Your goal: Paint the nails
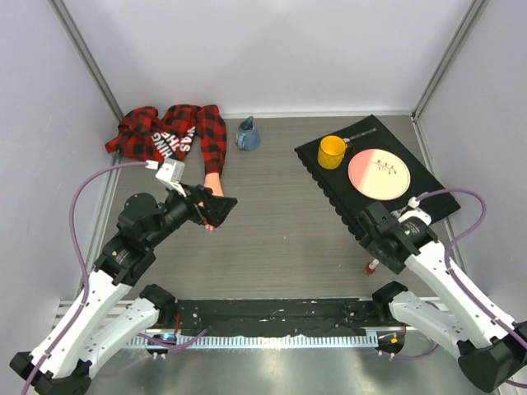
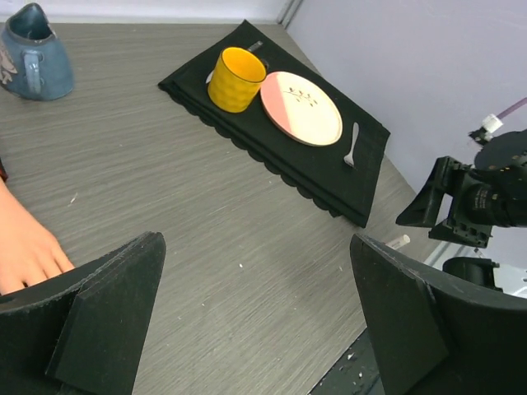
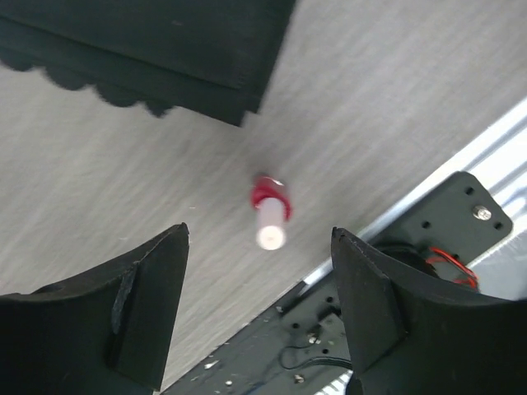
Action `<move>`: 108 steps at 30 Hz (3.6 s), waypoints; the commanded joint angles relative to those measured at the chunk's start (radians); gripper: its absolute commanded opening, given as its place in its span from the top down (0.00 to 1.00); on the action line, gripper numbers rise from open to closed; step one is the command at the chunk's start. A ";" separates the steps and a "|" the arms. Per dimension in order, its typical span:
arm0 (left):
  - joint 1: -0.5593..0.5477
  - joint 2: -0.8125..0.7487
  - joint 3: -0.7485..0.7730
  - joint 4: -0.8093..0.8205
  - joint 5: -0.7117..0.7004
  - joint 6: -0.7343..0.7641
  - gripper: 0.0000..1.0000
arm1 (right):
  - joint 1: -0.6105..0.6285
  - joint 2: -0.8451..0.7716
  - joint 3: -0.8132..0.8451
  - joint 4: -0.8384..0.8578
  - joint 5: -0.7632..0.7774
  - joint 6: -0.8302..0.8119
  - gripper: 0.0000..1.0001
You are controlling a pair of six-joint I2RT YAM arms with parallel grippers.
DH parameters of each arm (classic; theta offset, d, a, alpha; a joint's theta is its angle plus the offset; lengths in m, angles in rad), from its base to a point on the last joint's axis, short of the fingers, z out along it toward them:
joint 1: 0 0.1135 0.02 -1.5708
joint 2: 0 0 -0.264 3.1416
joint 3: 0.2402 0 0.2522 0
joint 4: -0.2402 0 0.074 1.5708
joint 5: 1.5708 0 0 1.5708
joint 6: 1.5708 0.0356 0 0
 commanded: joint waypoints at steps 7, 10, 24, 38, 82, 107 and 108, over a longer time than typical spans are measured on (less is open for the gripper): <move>0.012 -0.048 -0.002 0.027 0.036 0.041 0.00 | -0.109 0.106 -0.045 0.048 -0.129 -0.152 0.34; 0.017 -0.040 0.003 0.022 0.037 0.050 0.00 | -0.120 0.156 -0.060 0.073 -0.167 -0.183 0.40; 0.049 -0.031 -0.002 0.021 0.039 0.055 0.00 | -0.128 0.205 -0.084 0.120 -0.177 -0.238 0.65; 0.052 -0.008 -0.037 0.073 0.093 0.008 0.00 | -0.096 0.122 -0.055 0.160 -0.221 -0.370 0.99; 0.054 0.044 -0.011 -0.283 0.013 -0.150 0.11 | 0.524 0.742 0.319 0.734 -0.249 -0.737 0.74; -0.532 0.741 0.474 -0.600 -0.504 -0.084 0.21 | 0.135 0.030 0.032 0.535 -0.153 -0.567 0.15; -0.541 0.763 0.485 -0.602 -0.512 -0.084 0.22 | 0.127 0.012 0.022 0.538 -0.153 -0.568 0.15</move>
